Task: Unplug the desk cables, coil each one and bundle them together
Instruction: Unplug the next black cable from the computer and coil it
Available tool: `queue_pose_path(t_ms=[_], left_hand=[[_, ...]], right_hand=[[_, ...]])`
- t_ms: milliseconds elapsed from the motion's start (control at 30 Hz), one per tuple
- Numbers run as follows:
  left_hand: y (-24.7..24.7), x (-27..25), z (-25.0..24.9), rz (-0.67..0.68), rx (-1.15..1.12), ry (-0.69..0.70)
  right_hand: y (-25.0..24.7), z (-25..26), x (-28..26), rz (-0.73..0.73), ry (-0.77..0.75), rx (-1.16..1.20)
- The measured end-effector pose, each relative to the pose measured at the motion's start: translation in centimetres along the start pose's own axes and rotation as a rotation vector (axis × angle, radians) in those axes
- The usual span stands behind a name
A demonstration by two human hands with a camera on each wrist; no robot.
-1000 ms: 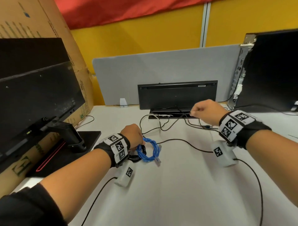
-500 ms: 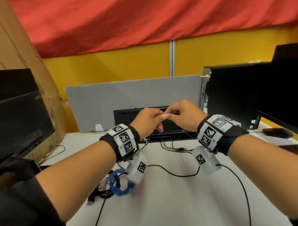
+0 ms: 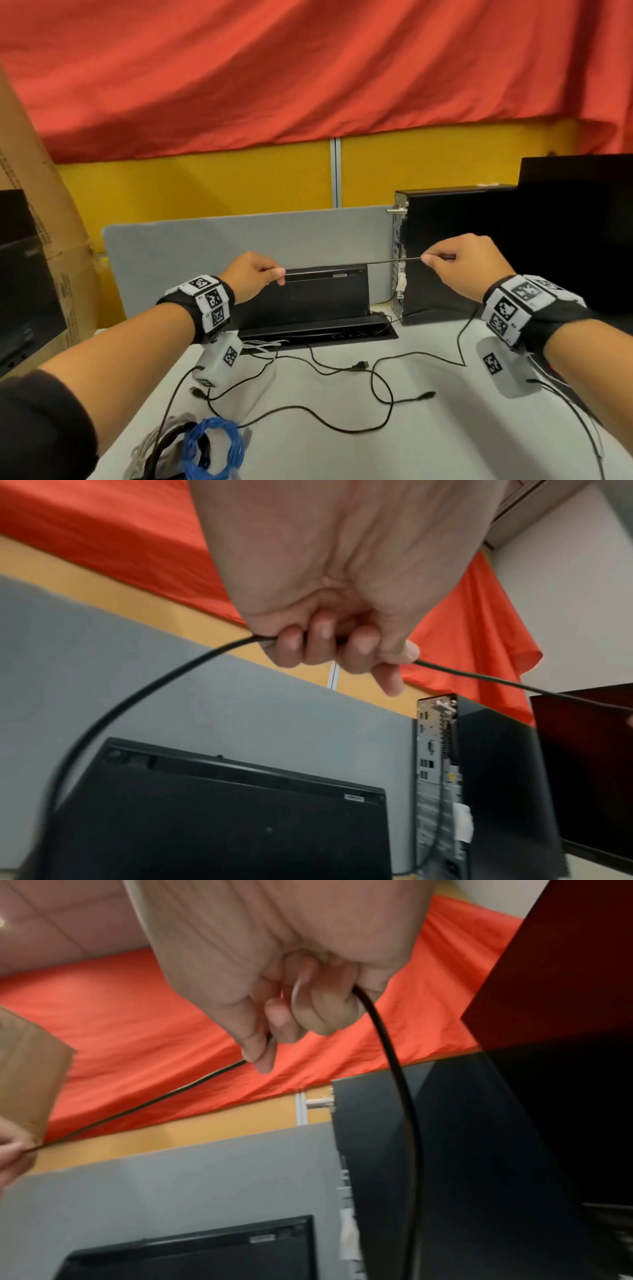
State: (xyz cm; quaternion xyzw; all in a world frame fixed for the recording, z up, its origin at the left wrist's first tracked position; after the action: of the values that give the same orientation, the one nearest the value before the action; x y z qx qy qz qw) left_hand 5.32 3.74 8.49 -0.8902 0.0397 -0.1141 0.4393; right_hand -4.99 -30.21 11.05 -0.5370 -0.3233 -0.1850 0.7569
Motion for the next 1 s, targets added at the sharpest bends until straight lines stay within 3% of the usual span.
queue_pose_path(t_ms=[367,467,533,600,733,833,900,1000], left_hand=[[-2.2,2.3,3.4,-0.144,0.055,-0.094],[-2.0,2.1,2.0,-0.140,-0.009,-0.057],[-1.2,1.8,0.1,-0.108,-0.039,-0.005],[0.0,1.1,-1.9,-0.067,-0.064,0.044],[3.1,-0.4,-6.4,0.033,-0.075,0.151],[4.5,-1.6,-8.9,0.083,-0.092,0.214],[4.7,-1.9,-9.5,0.102,-0.110,0.215],[4.7,-2.0,-8.8,0.149,-0.112,0.190]], right_hand=[[-1.3,-7.7,-3.6,-0.124,0.294,-0.066],[1.1,-8.1,-4.2,0.104,0.379,-0.113],[2.8,-6.3,-3.9,0.287,0.356,-0.170],[3.9,-2.9,-2.8,0.340,0.261,-0.145],[5.0,6.4,-0.8,0.275,0.022,0.170],[6.4,11.6,-0.2,0.302,-0.026,0.469],[6.6,12.4,0.1,0.267,-0.029,0.526],[5.7,10.7,0.4,0.173,-0.027,0.396]])
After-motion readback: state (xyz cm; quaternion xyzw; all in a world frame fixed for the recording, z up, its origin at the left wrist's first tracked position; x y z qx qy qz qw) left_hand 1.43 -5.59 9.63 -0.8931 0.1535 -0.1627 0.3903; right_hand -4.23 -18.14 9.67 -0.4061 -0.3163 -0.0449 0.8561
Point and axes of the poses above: each hand's wrist, its own x-axis towards the middle knuckle, its own y-axis out of the palm, z = x × y, the point moved 9 cm from there along x, towards the middle knuckle, and after that the axes turned 15 degrees about -y, right-handed, at the moved point
